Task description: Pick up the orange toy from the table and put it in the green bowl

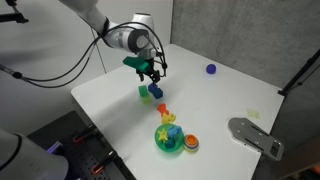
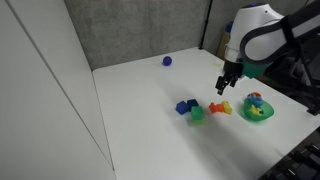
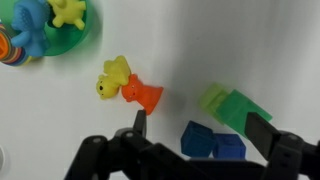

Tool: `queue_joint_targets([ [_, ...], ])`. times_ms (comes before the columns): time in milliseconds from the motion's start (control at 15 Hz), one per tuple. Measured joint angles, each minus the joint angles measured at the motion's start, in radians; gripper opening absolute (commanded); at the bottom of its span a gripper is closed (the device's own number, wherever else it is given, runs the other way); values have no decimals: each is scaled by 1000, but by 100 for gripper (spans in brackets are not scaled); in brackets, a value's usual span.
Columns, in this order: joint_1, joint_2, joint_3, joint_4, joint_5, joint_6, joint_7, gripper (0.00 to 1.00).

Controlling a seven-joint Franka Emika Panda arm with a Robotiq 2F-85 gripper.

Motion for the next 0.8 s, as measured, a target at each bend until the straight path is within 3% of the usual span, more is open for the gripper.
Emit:
queue_joint_targets([
  [267, 0, 86, -31, 44, -10, 43, 51, 100],
  [800, 5, 122, -56, 55, -22, 81, 60, 100],
])
